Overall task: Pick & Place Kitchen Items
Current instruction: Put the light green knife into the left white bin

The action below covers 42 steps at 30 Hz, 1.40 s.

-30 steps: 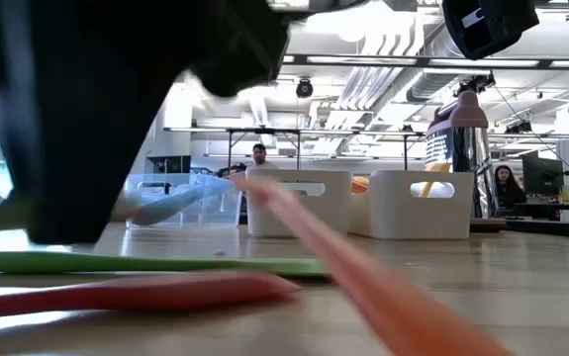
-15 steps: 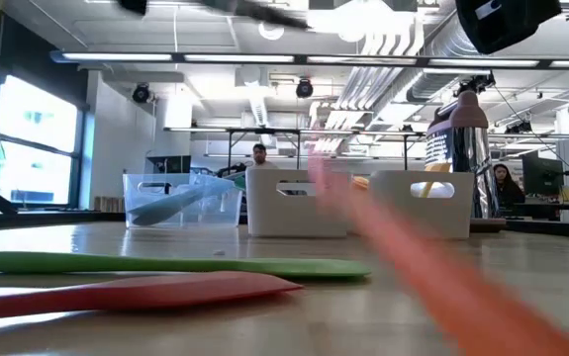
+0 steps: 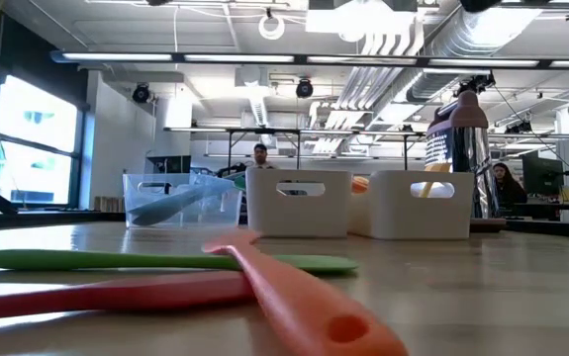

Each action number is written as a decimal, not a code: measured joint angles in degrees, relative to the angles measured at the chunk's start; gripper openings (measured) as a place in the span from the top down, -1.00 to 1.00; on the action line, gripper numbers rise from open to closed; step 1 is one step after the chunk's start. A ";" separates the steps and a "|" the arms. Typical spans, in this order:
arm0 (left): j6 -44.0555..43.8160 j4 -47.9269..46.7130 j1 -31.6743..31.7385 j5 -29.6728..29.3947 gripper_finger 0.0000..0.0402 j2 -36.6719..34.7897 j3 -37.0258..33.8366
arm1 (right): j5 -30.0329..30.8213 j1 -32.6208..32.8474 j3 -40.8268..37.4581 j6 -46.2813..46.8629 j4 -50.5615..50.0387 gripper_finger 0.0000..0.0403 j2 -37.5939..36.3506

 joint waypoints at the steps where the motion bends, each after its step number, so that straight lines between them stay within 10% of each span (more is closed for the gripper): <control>1: 1.11 0.40 0.25 0.38 0.78 -0.26 -0.01 | 0.10 -0.05 0.00 -0.47 1.04 -0.34 0.00; 6: 7.39 0.95 1.69 -2.96 0.78 -1.56 -0.02 | 2.85 -1.70 0.00 -5.95 7.62 -0.34 0.02; 17: 29.05 2.78 5.93 -27.20 0.78 -9.69 0.00 | 28.95 -3.50 0.35 -21.08 29.52 -0.34 -3.90; 28: 44.61 7.00 9.09 -42.81 0.78 -8.40 0.00 | 26.83 -13.80 0.33 -11.28 32.61 -0.34 -3.03; 42: 55.94 17.95 12.92 -39.24 0.78 -5.96 -0.09 | 25.30 -17.84 0.31 -10.96 32.37 -0.34 -1.09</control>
